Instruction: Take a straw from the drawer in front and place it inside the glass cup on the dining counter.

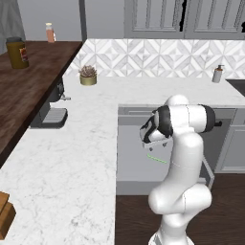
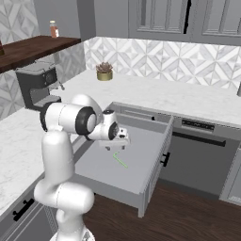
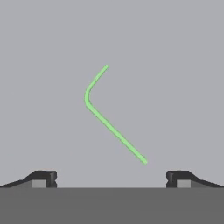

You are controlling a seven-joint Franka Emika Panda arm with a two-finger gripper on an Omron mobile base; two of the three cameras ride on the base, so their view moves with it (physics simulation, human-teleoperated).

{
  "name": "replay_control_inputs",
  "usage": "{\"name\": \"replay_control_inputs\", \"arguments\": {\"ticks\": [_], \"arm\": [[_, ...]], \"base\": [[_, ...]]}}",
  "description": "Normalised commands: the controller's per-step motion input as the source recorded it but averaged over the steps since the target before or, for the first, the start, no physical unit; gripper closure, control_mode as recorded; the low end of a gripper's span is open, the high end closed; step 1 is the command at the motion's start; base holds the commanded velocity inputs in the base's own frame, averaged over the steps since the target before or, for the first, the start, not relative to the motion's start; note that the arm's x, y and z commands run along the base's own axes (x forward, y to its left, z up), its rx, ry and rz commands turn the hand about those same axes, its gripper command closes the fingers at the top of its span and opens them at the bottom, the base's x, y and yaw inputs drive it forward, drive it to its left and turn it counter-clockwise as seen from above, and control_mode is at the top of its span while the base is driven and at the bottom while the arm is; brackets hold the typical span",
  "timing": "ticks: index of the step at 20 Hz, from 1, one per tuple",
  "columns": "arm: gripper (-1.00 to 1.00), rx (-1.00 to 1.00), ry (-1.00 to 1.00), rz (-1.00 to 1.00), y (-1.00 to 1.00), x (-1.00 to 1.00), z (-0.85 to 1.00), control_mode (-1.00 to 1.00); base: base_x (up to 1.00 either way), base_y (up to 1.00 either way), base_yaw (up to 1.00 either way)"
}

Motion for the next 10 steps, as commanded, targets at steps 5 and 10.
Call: {"name": "replay_control_inputs", "arguments": {"ticks": [5,10], "arm": [[-1.0,0.03,0.0,0.2,0.02,0.39,-0.33,-1.0],[-1.0,0.04,0.05,0.15,0.17,0.35,-0.5,-1.0]], "base": [[0.0,0.0,0.0],[0.0,0.0,0.0]]}}
